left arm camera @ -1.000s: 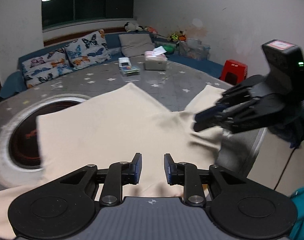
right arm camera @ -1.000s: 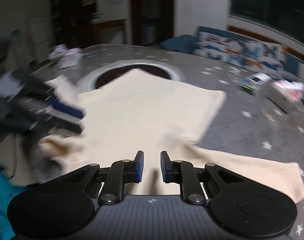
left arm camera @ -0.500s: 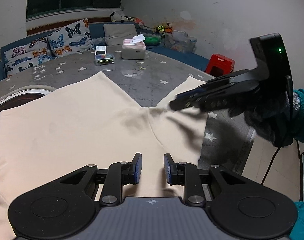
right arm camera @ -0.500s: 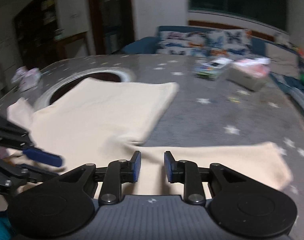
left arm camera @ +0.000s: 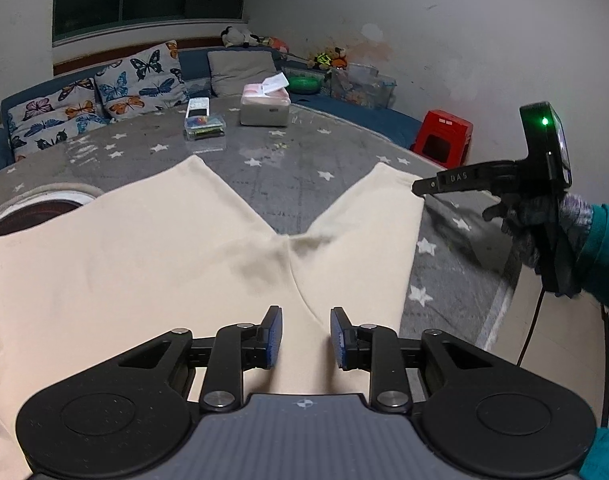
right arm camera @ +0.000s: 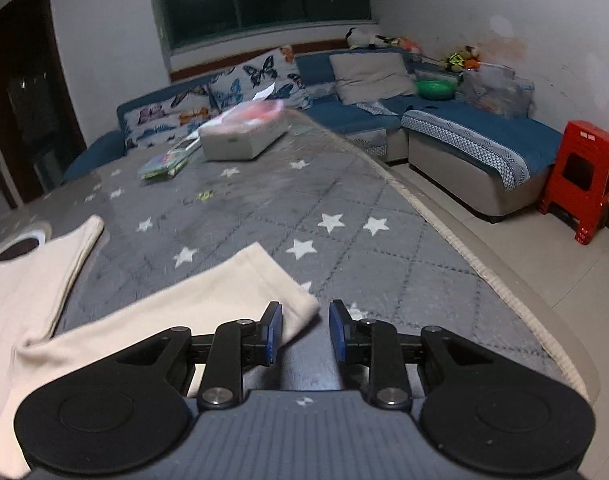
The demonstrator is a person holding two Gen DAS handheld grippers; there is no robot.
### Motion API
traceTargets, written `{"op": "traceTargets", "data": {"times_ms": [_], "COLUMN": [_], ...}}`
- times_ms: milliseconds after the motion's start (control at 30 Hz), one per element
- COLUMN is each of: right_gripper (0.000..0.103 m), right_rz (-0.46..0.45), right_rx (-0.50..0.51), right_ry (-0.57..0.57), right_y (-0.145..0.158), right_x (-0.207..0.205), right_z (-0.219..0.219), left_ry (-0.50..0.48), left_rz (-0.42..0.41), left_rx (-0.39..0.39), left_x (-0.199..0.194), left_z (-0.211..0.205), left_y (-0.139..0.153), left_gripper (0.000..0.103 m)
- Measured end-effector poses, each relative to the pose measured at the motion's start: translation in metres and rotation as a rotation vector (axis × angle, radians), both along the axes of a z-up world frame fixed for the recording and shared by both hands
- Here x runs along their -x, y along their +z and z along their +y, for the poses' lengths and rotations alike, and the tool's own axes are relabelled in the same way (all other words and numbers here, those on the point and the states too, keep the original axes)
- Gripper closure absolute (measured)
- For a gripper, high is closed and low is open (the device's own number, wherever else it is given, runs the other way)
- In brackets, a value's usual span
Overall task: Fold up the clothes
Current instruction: 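Move the right tool to the sleeve cuff and close on it, then lift the sleeve with the right tool and fold it across the body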
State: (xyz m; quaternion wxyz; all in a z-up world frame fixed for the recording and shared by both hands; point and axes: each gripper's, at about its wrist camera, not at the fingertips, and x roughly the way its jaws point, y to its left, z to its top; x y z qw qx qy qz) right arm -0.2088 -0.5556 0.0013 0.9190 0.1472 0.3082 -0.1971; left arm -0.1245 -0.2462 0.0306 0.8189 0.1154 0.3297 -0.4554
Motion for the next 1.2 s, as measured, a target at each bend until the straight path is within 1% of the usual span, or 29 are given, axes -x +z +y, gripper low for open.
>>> {"op": "traceTargets", "data": {"times_ms": [67,133,200,267,400,567,633,667,700,767,867,900,933,1000,1067,1200], "right_gripper": [0.078,0.092,0.097,0.098,0.098,0.098,0.092,0.085,0.081,0.081,0.082,0.092,0.097,0.098,0.098,0.099], "right_rz": [-0.014,-0.029,-0.043,-0.057,-0.073,-0.067,-0.078,-0.081,-0.082,-0.08,-0.083,-0.084,-0.084,-0.088,-0.112,-0.152], "right_rx": [0.0,0.005,0.012,0.019,0.024,-0.022,-0.045,-0.05,-0.051,-0.044,-0.047,-0.05,-0.053,-0.058,-0.068,-0.068], "right_ry": [0.0,-0.004,-0.011,-0.017,-0.035,-0.046,-0.047,-0.048,-0.047,-0.041,-0.037,-0.036,-0.034,-0.034,-0.045,-0.058], "right_y": [-0.001,0.0,0.003,0.006,0.008,-0.002,-0.004,-0.003,-0.003,-0.003,-0.004,-0.004,-0.004,-0.003,0.002,0.015], "right_x": [0.0,0.003,0.007,0.011,0.018,0.022,0.024,0.025,0.025,0.025,0.025,0.025,0.025,0.026,0.032,0.046], "right_z": [0.0,0.0,0.0,0.0,-0.001,-0.005,-0.007,-0.007,-0.007,-0.005,-0.006,-0.006,-0.006,-0.007,-0.008,-0.007], "left_ry": [0.007,0.017,0.027,0.032,0.037,0.04,0.046,0.046,0.046,0.045,0.048,0.049,0.053,0.059,0.072,0.073], "left_rz": [-0.005,-0.004,-0.002,0.001,0.012,0.024,0.032,0.034,0.036,0.037,0.044,0.046,0.05,0.057,0.065,0.064], "left_rx": [-0.002,-0.002,-0.001,0.002,0.02,0.034,0.032,0.033,0.033,0.033,0.03,0.03,0.032,0.038,0.038,0.076], "left_x": [-0.002,-0.006,-0.009,-0.012,-0.019,-0.024,-0.026,-0.027,-0.027,-0.028,-0.031,-0.031,-0.032,-0.033,-0.035,-0.029], "left_z": [-0.004,-0.009,-0.014,-0.02,-0.033,-0.049,-0.054,-0.056,-0.057,-0.06,-0.064,-0.066,-0.067,-0.069,-0.069,-0.06], "left_y": [0.002,0.003,0.004,0.004,0.003,-0.001,-0.002,-0.003,-0.003,-0.004,-0.006,-0.007,-0.008,-0.01,-0.011,-0.003], "left_gripper": [0.068,0.067,0.066,0.066,0.061,0.057,0.057,0.057,0.057,0.056,0.055,0.054,0.052,0.05,0.049,0.049]}}
